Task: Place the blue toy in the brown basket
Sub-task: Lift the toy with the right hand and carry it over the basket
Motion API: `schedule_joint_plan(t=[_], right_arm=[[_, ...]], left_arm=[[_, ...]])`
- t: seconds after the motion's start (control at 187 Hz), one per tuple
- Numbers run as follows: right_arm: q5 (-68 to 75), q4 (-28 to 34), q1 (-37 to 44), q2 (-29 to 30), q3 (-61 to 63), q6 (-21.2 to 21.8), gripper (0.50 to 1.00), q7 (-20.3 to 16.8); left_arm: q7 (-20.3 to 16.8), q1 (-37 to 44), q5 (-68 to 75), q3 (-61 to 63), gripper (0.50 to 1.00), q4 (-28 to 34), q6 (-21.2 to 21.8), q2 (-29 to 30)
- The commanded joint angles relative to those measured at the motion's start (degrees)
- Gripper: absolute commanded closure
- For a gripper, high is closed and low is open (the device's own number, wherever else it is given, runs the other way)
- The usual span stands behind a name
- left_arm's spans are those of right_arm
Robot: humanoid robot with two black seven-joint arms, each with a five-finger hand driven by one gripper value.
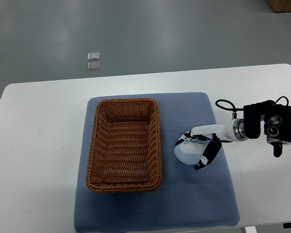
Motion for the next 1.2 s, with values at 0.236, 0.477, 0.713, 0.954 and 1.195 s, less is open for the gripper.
schedule_joint_plan(t=[0.236,0.477,0.713,0.954,1.195], right_arm=[[-3.6,-1.3,-0.8,0.0,-0.1,-0.8,1.0,1.0],[-1.3,0.1,6.5,-3.0,3.8,2.4,1.0,1.1],[8.9,0.5,16.4,1.7,3.7,2.5,1.0,1.4],[8.2,-7.6,18.4,15.2,1.1,0.2,1.0,2.5],[6.7,-18.1,18.1,26.4,-2.1,-1.6,1.0,2.7]], left_arm=[[0.0,0.0,0.0,0.1,0.5,0.0,0.0,0.0],[0.0,0.0,0.0,0.1,0.5,0.0,0.0,0.0],[0.0,0.0,0.0,0.1,0.5,0.0,0.0,0.0],[0.0,0.0,0.0,0.0,0.5,0.0,0.0,0.0],[0.0,0.0,0.0,0.0,0.5,0.0,0.0,0.0]])
